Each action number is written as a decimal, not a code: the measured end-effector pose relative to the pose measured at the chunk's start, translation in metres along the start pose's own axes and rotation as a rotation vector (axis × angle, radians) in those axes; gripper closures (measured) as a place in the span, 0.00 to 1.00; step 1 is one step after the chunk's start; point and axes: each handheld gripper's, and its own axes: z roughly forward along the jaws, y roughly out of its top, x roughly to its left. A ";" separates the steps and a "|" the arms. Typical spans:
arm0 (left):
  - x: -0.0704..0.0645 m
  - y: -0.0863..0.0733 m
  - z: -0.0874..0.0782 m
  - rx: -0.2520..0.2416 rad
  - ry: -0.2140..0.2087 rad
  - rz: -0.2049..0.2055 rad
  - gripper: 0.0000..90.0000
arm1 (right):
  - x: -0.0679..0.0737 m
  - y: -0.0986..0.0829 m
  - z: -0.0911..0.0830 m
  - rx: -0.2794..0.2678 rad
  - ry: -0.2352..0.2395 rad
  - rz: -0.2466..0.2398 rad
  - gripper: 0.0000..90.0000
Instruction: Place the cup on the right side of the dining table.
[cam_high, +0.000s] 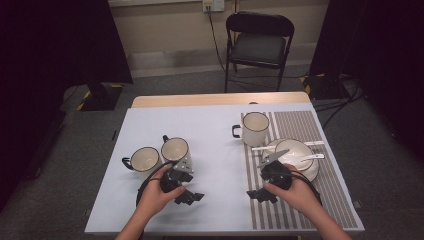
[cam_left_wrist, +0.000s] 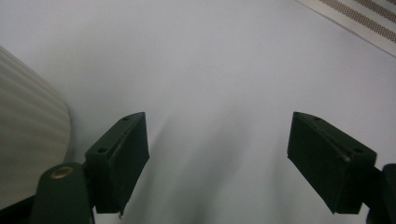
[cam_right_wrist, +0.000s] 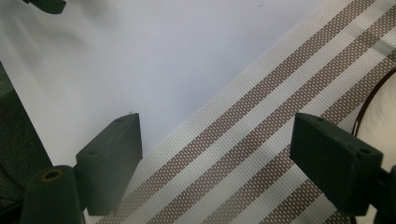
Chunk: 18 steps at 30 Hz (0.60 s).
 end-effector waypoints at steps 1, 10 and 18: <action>0.000 -0.001 -0.001 0.003 0.003 0.000 0.22 | 0.000 -0.001 0.000 0.006 0.002 0.003 0.18; 0.001 -0.007 -0.003 0.011 0.010 -0.006 0.22 | -0.002 -0.009 -0.001 0.004 0.003 0.010 0.18; 0.002 -0.012 -0.006 0.011 0.009 -0.009 0.22 | -0.004 -0.017 -0.002 0.012 0.001 0.021 0.18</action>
